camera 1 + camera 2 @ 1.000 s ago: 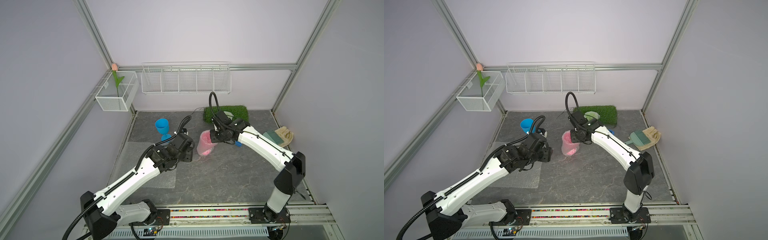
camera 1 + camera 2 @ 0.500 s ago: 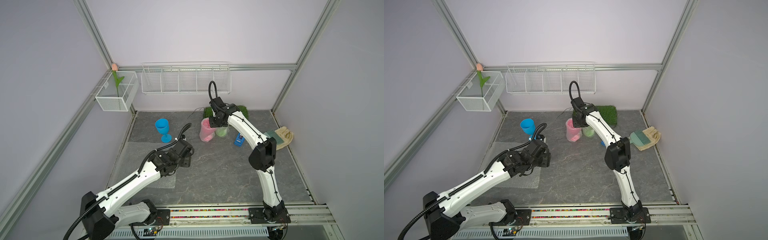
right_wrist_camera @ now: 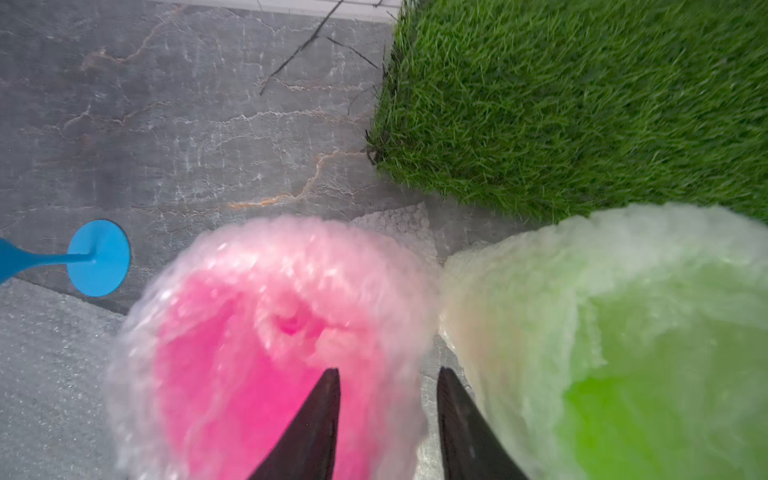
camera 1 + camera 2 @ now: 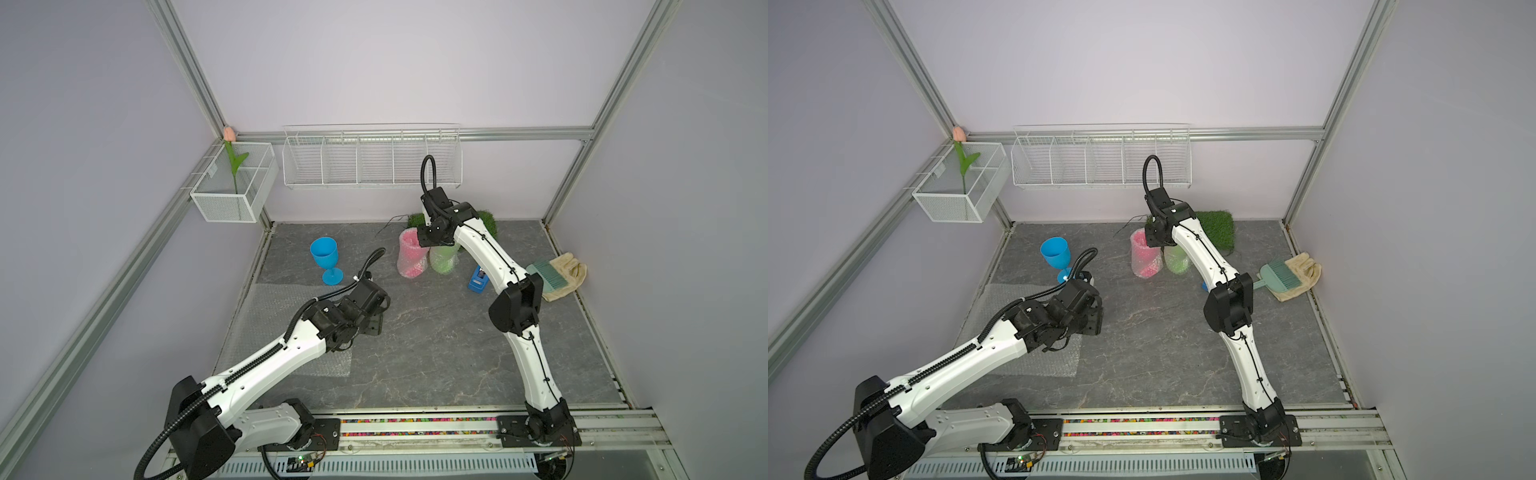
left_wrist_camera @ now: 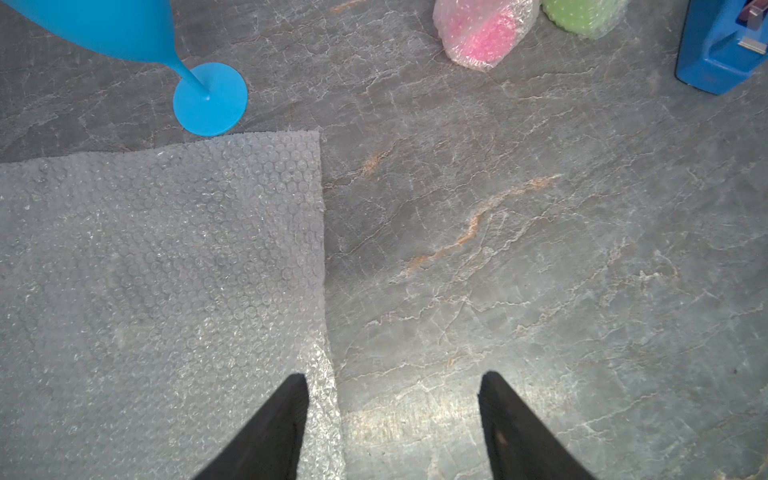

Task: Wrap wine glasses in bubble wrap
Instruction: Place the bubble wrap at the center of the board, then move the bubble wrap to the center of the board.

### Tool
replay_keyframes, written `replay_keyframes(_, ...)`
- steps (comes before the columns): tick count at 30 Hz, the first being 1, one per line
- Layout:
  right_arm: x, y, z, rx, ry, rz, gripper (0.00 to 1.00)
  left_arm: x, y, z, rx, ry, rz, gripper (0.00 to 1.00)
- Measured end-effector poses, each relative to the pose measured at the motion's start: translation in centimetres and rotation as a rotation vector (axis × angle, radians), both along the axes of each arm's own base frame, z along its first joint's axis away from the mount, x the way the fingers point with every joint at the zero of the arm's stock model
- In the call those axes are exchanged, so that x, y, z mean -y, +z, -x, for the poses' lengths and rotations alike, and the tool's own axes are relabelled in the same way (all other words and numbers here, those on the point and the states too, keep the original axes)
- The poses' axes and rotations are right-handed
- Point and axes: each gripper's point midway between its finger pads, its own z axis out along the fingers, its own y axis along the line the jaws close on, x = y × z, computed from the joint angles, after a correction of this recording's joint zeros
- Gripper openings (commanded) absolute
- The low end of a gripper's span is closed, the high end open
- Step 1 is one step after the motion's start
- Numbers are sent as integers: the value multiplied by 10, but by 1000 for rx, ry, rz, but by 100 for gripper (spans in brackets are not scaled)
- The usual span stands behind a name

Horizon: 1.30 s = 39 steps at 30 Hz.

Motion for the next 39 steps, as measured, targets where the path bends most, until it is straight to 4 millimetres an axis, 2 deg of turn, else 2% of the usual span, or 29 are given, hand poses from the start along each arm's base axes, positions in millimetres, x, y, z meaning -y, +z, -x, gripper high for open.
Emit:
replay_keyframes(6, 5, 30, 2, 52, 0, -12, 45, -14, -15, -11, -64, 41, 23, 62)
replay_keyframes(9, 9, 59, 9, 94, 4, -32, 45, -23, -28, -17, -116, 63, 25, 60)
replay_keyframes(14, 21, 114, 32, 167, 9, -74, 45, -38, -54, -24, -207, 93, 3, 57)
replay_keyframes(17, 33, 129, 53, 170, 9, -76, 45, -50, -71, -30, -264, 125, -20, 54)
replay_keyframes(21, 46, 125, 78, 136, 10, -61, 45, -63, -98, -34, -352, 158, -47, 50)
replay_keyframes(26, 59, 96, 101, 65, 8, -23, 45, -63, -128, -30, -453, 156, -67, 49)
replay_keyframes(30, 68, 78, 116, 26, 4, -3, 45, -61, -140, -30, -481, 147, -74, 32)
replay_keyframes(35, 78, 73, 132, 16, -4, 6, 45, -60, -143, -34, -473, 149, -75, 7)
replay_keyframes(37, 81, 73, 136, 20, -8, 7, 44, -59, -143, -35, -468, 145, -73, 1)
replay_keyframes(39, 84, 73, 139, 25, -13, 11, 44, -58, -141, -35, -468, 145, -65, 0)
